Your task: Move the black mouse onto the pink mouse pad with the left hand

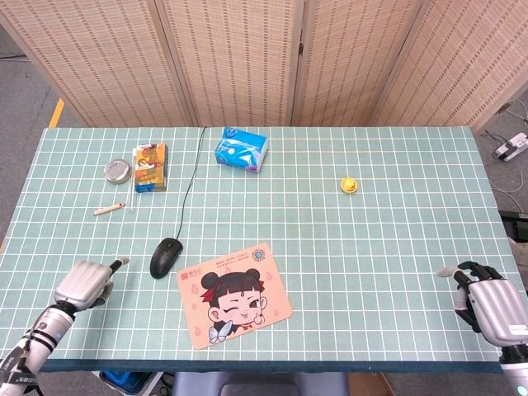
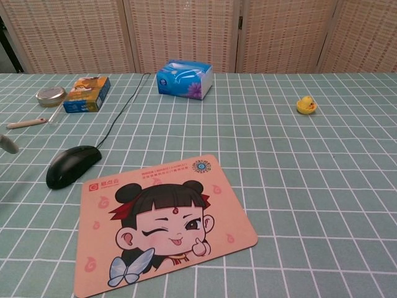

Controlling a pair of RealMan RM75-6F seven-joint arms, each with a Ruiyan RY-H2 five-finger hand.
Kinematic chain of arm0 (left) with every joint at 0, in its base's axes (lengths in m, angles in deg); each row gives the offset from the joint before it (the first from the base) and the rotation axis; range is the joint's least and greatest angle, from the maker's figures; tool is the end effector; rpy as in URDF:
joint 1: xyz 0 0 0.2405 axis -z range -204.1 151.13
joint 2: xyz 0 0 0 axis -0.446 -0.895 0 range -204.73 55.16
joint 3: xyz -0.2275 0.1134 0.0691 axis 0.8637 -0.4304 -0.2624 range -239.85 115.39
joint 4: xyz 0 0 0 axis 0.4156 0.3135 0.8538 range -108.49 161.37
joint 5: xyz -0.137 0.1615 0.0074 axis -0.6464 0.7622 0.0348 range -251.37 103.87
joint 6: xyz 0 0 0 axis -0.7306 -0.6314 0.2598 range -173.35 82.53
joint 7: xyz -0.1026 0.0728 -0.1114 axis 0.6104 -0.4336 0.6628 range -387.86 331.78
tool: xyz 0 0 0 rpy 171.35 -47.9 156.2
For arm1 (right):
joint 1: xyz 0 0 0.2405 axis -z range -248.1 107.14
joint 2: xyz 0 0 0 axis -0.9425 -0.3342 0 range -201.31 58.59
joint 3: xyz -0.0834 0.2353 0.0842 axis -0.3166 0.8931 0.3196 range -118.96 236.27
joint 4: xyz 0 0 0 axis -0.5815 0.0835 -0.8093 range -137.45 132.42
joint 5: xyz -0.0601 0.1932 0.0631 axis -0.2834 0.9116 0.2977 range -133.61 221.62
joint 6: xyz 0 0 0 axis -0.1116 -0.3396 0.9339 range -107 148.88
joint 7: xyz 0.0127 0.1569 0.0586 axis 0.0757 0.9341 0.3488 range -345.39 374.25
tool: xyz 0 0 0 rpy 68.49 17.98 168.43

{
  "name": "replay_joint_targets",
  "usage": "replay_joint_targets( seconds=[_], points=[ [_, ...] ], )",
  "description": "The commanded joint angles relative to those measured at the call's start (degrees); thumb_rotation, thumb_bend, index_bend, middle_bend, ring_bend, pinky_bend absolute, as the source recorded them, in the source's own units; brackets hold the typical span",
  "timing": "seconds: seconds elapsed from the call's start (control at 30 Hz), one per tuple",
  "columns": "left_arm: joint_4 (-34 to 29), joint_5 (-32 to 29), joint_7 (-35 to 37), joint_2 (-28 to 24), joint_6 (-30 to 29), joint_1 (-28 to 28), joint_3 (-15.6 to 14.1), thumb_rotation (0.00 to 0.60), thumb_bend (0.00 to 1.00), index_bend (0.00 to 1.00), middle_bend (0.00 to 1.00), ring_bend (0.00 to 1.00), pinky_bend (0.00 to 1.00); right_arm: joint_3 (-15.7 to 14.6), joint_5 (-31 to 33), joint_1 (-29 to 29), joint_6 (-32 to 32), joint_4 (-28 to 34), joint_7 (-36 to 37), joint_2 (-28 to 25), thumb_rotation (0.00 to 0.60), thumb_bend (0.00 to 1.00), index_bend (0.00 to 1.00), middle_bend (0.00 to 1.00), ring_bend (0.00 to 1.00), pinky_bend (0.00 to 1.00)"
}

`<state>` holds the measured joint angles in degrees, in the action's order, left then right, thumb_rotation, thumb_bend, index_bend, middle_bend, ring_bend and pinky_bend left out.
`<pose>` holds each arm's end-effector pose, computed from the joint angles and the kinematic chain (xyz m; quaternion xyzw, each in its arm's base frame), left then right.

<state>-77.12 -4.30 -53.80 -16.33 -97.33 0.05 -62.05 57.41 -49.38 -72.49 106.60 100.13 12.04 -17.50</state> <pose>-0.2717 0.2752 0.0928 -0.7856 -0.3640 -0.1708 0.4703 -0.2895 -0.1727 0.1830 0.6406 -0.3806 0.3668 0.5571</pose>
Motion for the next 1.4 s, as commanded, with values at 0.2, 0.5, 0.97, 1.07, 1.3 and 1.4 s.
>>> replay_joint_targets(
  seconds=[0.2, 0.5, 0.97, 1.07, 1.3, 1.4],
  points=[
    [-0.3, -5.4, -5.4, 2.1, 1.4, 2.6, -0.7, 0.6, 0.62, 0.19, 1.0, 0.95, 0.99, -0.1, -0.2, 0.0, 0.0, -0.1, 0.5, -0.2, 0.6, 0.34, 0.35, 0.36, 0.28, 0.34],
    [-1.7, -11.3, -10.9, 4.0, 0.9, 5.6, -1.2, 0.6, 0.62, 0.18, 1.0, 0.95, 0.99, -0.1, 0.0, -0.2, -0.6, -0.1, 0.6, -0.2, 0.6, 0.34, 0.35, 0.36, 0.28, 0.34],
    [-3.3, -21.2, -18.8, 7.2, -0.4, 11.3, -2.4, 0.6, 0.62, 0.18, 1.0, 0.95, 0.99, -0.1, 0.3, -0.4, -1.2, -0.3, 1.5, -0.4, 0.6, 0.34, 0.35, 0.36, 0.28, 0.34],
    [-3.6, -22.7, -20.4, 7.8, -1.2, 12.2, -2.9, 0.6, 0.62, 0.18, 1.0, 0.95, 0.99, -0.1, 0.4, -0.3, -1.0, -0.4, 1.8, -0.5, 0.6, 0.34, 0.35, 0.36, 0.28, 0.34],
    [-6.6, -24.6, -20.9, 6.8, -1.2, 13.8, -4.4, 0.6, 0.62, 0.19, 1.0, 0.95, 0.99, 0.0, 0.6, -0.3, -1.0, -0.5, 2.5, -0.7, 0.6, 0.34, 0.35, 0.36, 0.28, 0.34],
    [-8.2, -24.6, -20.3, 6.0, -0.9, 14.3, -5.0, 0.6, 0.62, 0.19, 1.0, 0.95, 0.99, 0.0, 0.4, -0.3, -0.9, -0.5, 2.6, -0.8, 0.6, 0.34, 0.35, 0.36, 0.28, 0.34]
  ],
)
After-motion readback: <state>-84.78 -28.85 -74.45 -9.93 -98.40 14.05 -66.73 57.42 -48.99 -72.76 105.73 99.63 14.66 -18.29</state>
